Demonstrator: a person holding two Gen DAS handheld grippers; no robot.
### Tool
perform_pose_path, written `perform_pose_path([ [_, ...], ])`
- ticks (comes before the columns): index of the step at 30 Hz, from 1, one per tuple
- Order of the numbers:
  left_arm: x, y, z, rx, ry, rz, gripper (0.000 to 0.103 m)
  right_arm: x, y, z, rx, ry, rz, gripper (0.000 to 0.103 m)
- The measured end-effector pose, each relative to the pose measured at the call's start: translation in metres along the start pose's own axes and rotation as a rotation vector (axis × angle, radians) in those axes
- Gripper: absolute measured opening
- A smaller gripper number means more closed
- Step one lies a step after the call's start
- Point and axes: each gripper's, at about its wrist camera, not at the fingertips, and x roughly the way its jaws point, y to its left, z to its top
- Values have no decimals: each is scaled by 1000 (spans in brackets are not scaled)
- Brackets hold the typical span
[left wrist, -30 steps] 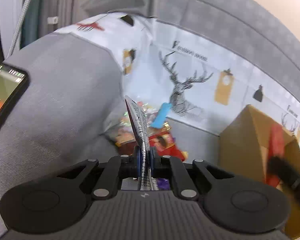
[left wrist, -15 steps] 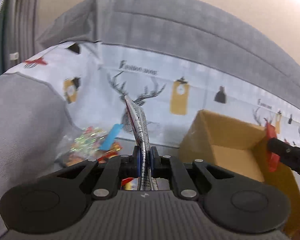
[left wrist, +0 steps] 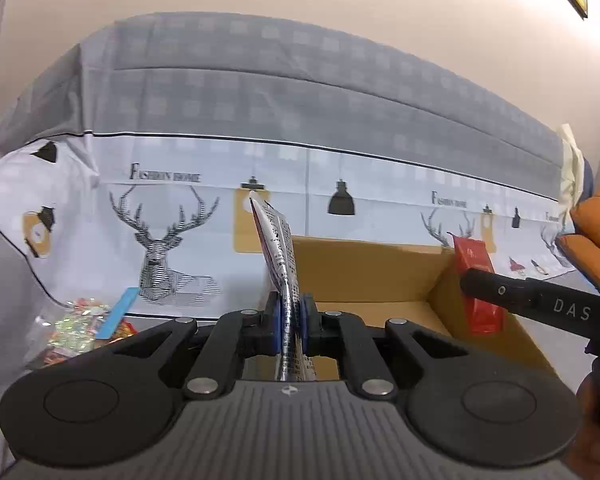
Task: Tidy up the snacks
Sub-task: 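Carry both snacks over the cardboard box and open both grippers to drop them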
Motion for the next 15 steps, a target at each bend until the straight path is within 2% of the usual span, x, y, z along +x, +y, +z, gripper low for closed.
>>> perform_pose_path([
  [15,14,-31,-9,8,11,-67,10,-13,-38,2,12,7,-66,47],
])
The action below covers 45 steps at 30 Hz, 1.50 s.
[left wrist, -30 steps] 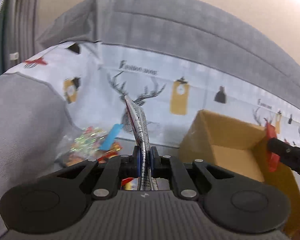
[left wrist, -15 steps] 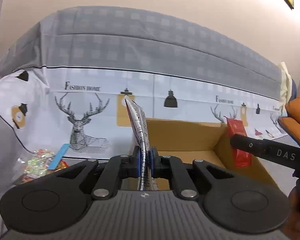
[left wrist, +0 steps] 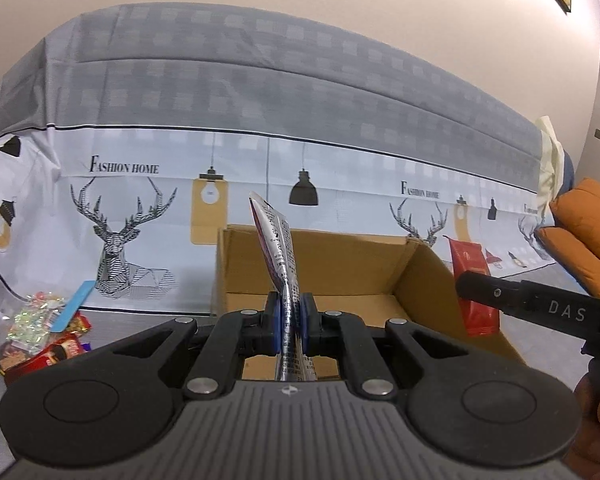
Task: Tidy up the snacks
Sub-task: 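Carry both snacks over the cardboard box and open both grippers to drop them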
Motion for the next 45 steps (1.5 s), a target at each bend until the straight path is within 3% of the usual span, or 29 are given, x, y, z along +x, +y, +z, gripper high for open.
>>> perform_pose_path([
  [45,6,-26,-5,2,-14,-62,10,-2,-9,0,-18,7,-23,48],
])
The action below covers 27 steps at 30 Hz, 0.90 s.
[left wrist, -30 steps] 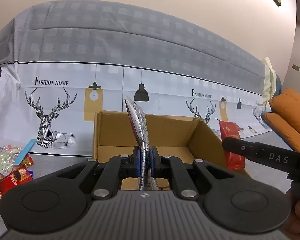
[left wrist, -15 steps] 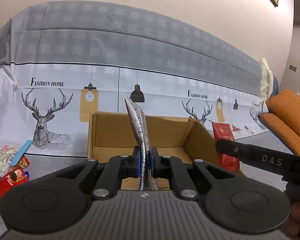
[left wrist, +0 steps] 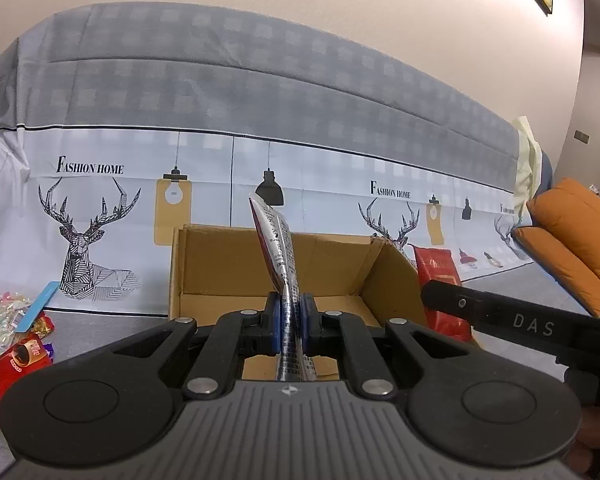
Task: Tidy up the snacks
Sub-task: 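Carry both snacks over the cardboard box and open both grippers to drop them, then move both grippers back from the box toward the snack pile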
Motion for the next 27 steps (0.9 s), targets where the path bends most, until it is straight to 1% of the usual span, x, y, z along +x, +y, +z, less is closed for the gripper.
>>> perform_pose_path([
  [3,-1,-2,0,6,-4,-18,10,2,0,0,-2,6,5,48],
  [5,0,-4,0,1,7,-58,17,3,-1,-1,-6,15,2,51],
  [6,0,-4,-1,-2,10,-71,29,5,-1,-1,-9,24,-2,53],
  [7,0,-5,-1,0,7,-67,39,7,-1,-2,-8,37,-14,64],
  [8,0,-5,-1,2,6,-57,41,8,-1,-3,-5,43,-30,74],
  [9,0,-4,-1,0,8,-46,41,9,-1,-3,-5,48,-45,76],
  [11,3,0,-1,-8,24,-4,42,14,-5,-5,-18,84,-111,77],
  [12,5,1,-1,-6,34,24,46,18,-7,-6,-19,107,-142,77],
  [13,8,2,-2,1,47,73,54,24,-11,-9,-14,148,-184,77],
  [14,11,4,-1,6,56,116,59,27,-16,-12,-3,183,-220,77],
  [15,13,7,-1,5,65,158,67,30,-19,-13,5,205,-248,76],
  [16,15,10,-2,-6,78,182,69,32,-22,-15,8,221,-265,71],
  [18,19,19,-2,-41,111,195,69,32,-19,-16,-19,231,-279,68],
  [20,24,26,-4,-55,148,205,69,32,-14,-18,-60,234,-305,62],
  [21,25,27,-5,-56,167,206,69,32,-12,-19,-71,233,-319,60],
  [23,32,28,-10,-52,229,174,69,30,-11,-19,-80,235,-347,51],
  [24,35,27,-14,-48,262,159,70,31,-11,-19,-80,237,-354,49],
  [25,37,25,-17,-24,286,157,70,31,-12,-19,-82,241,-363,46],
  [27,39,22,-21,7,318,139,69,32,-13,-19,-81,254,-387,44],
])
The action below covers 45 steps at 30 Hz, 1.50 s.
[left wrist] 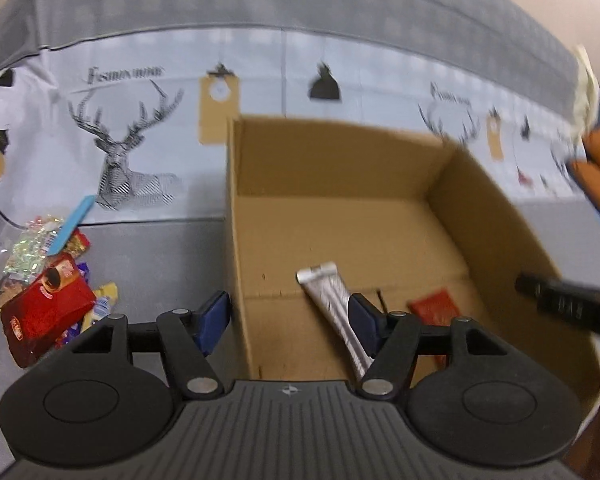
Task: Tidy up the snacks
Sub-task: 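Move both grippers back from the box toward the snack pile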
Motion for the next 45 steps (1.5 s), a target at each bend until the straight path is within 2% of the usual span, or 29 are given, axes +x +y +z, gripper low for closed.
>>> perform_pose_path([
  [5,1,-2,-8,28,11,-23,69,3,-6,-1,29,23,-35,44],
  [8,-1,1,-8,9,1,-35,69,1,-7,-2,49,17,-21,49],
  [10,-5,1,-7,9,-20,-38,69,-4,-6,-2,55,-10,11,56],
  [14,-16,0,-4,12,-64,-47,69,-16,4,-2,30,-69,56,60],
  [20,-31,5,-3,19,-138,-60,68,-32,22,0,15,-154,136,61],
  [23,-36,10,-4,28,-149,-54,68,-38,33,0,1,-188,179,61],
  [32,-53,37,-6,0,-171,-37,67,-47,76,1,-49,-220,254,61],
  [36,-63,51,-6,2,-189,-9,45,-48,94,0,-64,-226,280,61],
  [40,-78,68,-7,11,-238,89,15,-49,110,-2,-72,-230,306,60],
  [42,-89,82,-7,-2,-269,132,12,-50,119,-4,-73,-229,327,59],
  [45,-107,110,-4,-58,-312,178,12,-53,133,-6,-77,-231,380,50],
])
